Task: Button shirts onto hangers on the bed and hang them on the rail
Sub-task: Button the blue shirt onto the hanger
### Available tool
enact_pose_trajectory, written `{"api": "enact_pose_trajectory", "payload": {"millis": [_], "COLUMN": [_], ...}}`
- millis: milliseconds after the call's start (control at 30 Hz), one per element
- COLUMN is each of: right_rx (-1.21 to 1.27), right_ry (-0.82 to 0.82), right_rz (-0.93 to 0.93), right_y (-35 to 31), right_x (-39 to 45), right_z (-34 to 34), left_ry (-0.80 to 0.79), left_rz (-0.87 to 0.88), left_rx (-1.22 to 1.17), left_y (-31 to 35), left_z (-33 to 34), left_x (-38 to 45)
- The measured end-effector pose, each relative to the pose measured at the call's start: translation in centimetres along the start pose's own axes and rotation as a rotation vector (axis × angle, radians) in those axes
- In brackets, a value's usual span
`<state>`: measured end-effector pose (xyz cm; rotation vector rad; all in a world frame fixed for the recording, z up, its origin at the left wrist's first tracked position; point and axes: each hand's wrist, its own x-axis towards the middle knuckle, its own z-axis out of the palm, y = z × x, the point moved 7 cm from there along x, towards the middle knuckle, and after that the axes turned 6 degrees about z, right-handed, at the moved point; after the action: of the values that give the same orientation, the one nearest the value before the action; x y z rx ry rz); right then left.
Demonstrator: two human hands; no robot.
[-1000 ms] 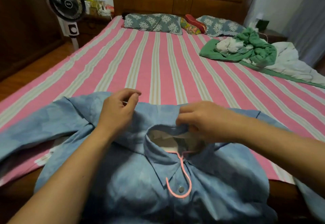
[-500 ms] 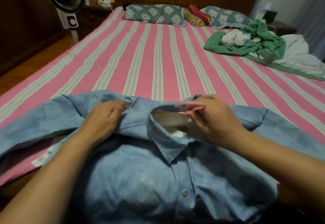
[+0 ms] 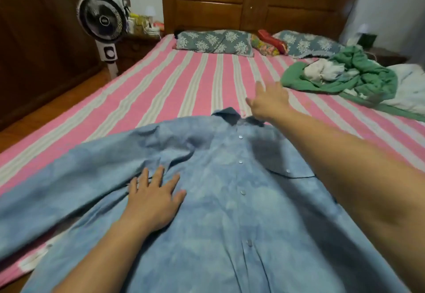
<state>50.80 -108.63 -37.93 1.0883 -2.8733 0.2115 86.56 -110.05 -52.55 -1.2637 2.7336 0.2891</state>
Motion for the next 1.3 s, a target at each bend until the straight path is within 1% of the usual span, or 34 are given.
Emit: {"api": "enact_pose_trajectory", "payload": {"millis": [33,100,133,200,233,300,367,433,500,533,567,600,633,700,767,833,867,900,933,1000,1033,1067,1100,1133,1167,1200,1233,1300], "right_rx": [-0.006,-0.017,-0.054,-0.095,-0.094,-0.099,-0.071,0.006,0.151,0.218,0.268,0.289,0.294,0.268,0.237,0.172,0.127,0.086,0.080,0.137,0.173,0.205,0.255,0.312,0.376,0.438,0.501,0.728], "right_ry": [-0.044,-0.239,-0.333,-0.439,-0.447,-0.466,-0.479,-0.422,-0.336,-0.316,-0.312,-0.328,-0.343,-0.354,-0.340,-0.304,-0.275,-0.259,-0.292,-0.413,-0.453,-0.457,-0.438,-0.405,-0.374,-0.338,-0.278,-0.127], "right_rz": [-0.102,-0.244,-0.292,-0.312,-0.290,-0.249,-0.252,-0.337,-0.449,-0.507,-0.568,-0.626,-0.683,-0.801,-0.945,-1.052,-1.084,-1.096,-1.075,-0.999,-0.967,-0.944,-0.936,-0.941,-0.944,-0.947,-0.949,-0.917], "right_y": [-0.6,-1.1,-0.8,0.0,0.2,-0.3,-2.1,-5.2,-8.6,-10.5,-12.4,-14.4,-16.7,-20.8,-24.9,-28.1,-29.2,-29.9,-30.3,-30.0,-29.5,-28.8,-28.1,-27.4,-26.9,-26.4,-26.2,-25.4], "right_x": [-2.6,-8.6,-11.1,-13.8,-14.2,-14.8,-16.0,-18.8,-22.3,-24.0,-25.5,-26.8,-28.2,-30.7,-33.6,-36.0,-36.8,-37.4,-37.6,-37.6,-37.4,-37.2,-36.9,-36.9,-37.0,-37.2,-37.5,-37.6], "right_z": [2.5,8.2,10.8,13.6,13.8,13.1,11.9,10.7,9.0,8.3,7.6,7.2,7.0,6.7,6.4,6.8,7.2,7.5,7.9,8.3,8.4,7.8,6.9,5.4,3.5,1.4,-1.1,-6.9], "left_ry": [-0.021,-0.049,-0.066,-0.098,-0.100,-0.049,0.010,0.071,0.224,0.326,0.422,0.495,0.536,0.488,0.307,0.121,0.097,0.118,0.177,0.376,0.527,0.708,0.894,1.045,1.129,1.139,1.090,0.930], "left_rz": [-0.003,-0.012,-0.018,-0.011,0.001,0.020,-0.011,-0.048,-0.027,-0.022,-0.040,-0.084,-0.156,-0.341,-0.489,-0.526,-0.537,-0.578,-0.645,-0.756,-0.797,-0.823,-0.821,-0.786,-0.708,-0.596,-0.457,-0.123], "left_rx": [-0.011,-0.017,-0.025,-0.031,-0.025,-0.001,0.019,0.005,-0.077,-0.165,-0.249,-0.283,-0.277,-0.237,-0.251,-0.322,-0.379,-0.450,-0.510,-0.508,-0.502,-0.523,-0.586,-0.669,-0.737,-0.776,-0.766,-0.588], "left_y": [0.1,0.3,0.5,0.8,0.8,0.2,-1.6,-4.7,-8.2,-10.1,-12.2,-14.5,-16.9,-21.3,-25.7,-28.6,-29.3,-29.9,-30.7,-32.1,-32.7,-33.0,-32.6,-31.5,-29.7,-27.1,-23.8,-15.5], "left_z": [0.2,0.1,-0.1,-0.5,-0.8,-2.0,-3.5,-4.7,-6.1,-6.8,-7.2,-7.3,-7.3,-6.4,-4.3,-2.0,-1.4,-1.1,-1.0,-2.6,-3.8,-5.5,-7.3,-9.3,-11.6,-14.2,-16.9,-22.2], "left_x": [0.2,0.4,0.5,0.3,0.1,-0.9,-2.8,-5.3,-8.0,-9.5,-11.1,-12.5,-14.2,-17.0,-20.5,-23.7,-24.9,-25.9,-26.7,-28.2,-29.1,-30.1,-31.0,-31.5,-31.2,-30.1,-28.5,-25.1]}}
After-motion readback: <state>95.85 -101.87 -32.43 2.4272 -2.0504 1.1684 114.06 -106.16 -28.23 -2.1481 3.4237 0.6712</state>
